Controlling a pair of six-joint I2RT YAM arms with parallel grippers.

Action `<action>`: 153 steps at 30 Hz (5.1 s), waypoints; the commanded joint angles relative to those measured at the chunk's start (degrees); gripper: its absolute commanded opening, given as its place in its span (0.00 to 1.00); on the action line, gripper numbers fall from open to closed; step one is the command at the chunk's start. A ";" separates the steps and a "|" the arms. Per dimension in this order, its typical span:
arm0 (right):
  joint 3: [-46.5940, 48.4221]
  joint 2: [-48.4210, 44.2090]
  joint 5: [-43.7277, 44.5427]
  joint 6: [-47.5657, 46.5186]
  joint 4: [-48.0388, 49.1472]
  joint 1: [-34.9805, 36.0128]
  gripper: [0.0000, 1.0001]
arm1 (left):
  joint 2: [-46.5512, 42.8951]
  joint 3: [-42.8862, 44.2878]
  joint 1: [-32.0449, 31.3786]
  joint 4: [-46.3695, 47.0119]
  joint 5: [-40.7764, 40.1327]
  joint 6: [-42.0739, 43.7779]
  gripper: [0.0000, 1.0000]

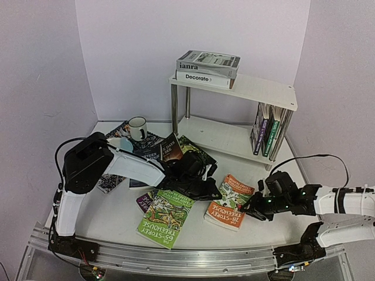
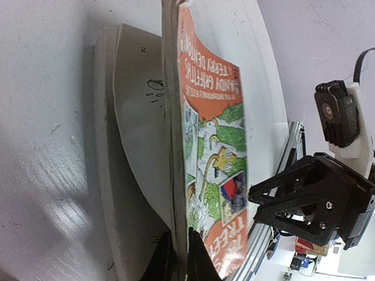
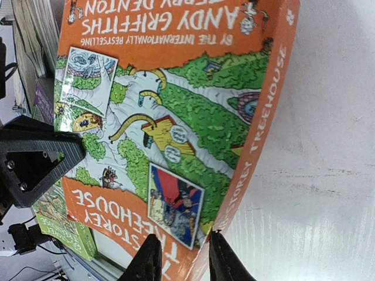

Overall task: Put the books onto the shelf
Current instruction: Pick up the book at the center of the board, then pass from the left arm to the right

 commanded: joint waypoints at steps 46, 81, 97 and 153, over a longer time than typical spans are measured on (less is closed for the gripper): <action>30.28 -8.74 7.71 -61.24 -16.92 0.62 0.98 | -35.37 -13.58 5.20 -3.11 5.78 5.81 0.00; 10.95 6.35 52.96 -130.88 18.67 47.17 0.98 | -37.21 -17.48 9.16 -4.14 6.31 6.63 0.00; 5.68 6.34 43.45 -138.82 22.72 31.32 0.98 | -37.86 -18.78 9.20 -4.31 7.63 7.70 0.00; 12.30 7.40 40.71 -134.55 27.05 25.69 0.00 | -40.88 -16.54 12.37 -14.51 -3.27 18.46 0.68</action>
